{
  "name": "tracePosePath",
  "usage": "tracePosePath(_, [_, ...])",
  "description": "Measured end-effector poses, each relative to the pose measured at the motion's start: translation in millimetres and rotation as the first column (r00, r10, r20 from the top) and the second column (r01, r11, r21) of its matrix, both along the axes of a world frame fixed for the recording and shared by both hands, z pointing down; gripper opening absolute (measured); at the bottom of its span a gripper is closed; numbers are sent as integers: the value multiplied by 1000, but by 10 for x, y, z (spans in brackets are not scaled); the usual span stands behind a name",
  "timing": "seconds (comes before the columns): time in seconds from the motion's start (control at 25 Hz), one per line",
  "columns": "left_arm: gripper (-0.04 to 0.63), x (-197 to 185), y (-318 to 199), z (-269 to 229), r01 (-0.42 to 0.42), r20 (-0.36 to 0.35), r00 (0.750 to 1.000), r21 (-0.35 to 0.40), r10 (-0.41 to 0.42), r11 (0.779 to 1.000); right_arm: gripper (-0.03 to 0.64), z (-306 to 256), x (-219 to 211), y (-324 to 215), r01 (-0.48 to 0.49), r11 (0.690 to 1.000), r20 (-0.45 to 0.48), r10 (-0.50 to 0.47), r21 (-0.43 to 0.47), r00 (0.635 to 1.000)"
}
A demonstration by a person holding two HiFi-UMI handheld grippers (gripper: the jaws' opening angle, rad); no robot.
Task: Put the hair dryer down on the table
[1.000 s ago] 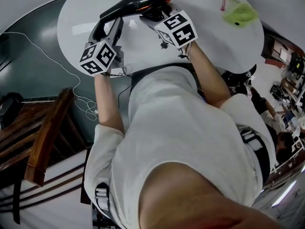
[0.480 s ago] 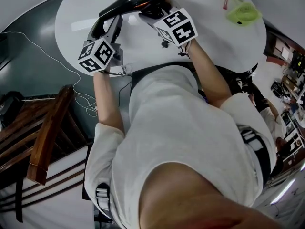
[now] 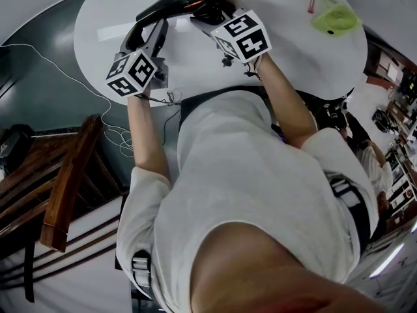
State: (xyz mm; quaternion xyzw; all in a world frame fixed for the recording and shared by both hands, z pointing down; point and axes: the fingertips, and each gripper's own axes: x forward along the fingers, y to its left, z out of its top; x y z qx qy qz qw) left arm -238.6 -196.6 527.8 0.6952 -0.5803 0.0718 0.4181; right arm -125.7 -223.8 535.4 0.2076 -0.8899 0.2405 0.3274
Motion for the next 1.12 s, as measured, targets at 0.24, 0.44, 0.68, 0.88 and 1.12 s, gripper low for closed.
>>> tracePosePath(0.24, [328,-2,-58,37,-1,-5,1000,-13,1,1000,285,24,-4,-60,-7,1000,1,7,-10,1000])
tracePosePath(0.44, [328,0,-95,118,-4,-6,1000,-27,4,1000,285,94,-5,-98,-11,1000,2,11,-20,1000])
tracePosePath(0.68, [328,-10,-130,169,-7,-6,1000,-37,6,999,285,140,-17,-129,-19,999,4,19,-31,1000])
tracePosePath(0.88, [328,-3,-174,212,-8,-6,1000,-44,8,999,285,182,-10,-170,-24,999,3,24,-38,1000])
tracePosePath(1.12, [328,-11,-212,258,-8,-2,1000,-52,8,999,285,224,-18,-212,-29,999,2,29,-44,1000])
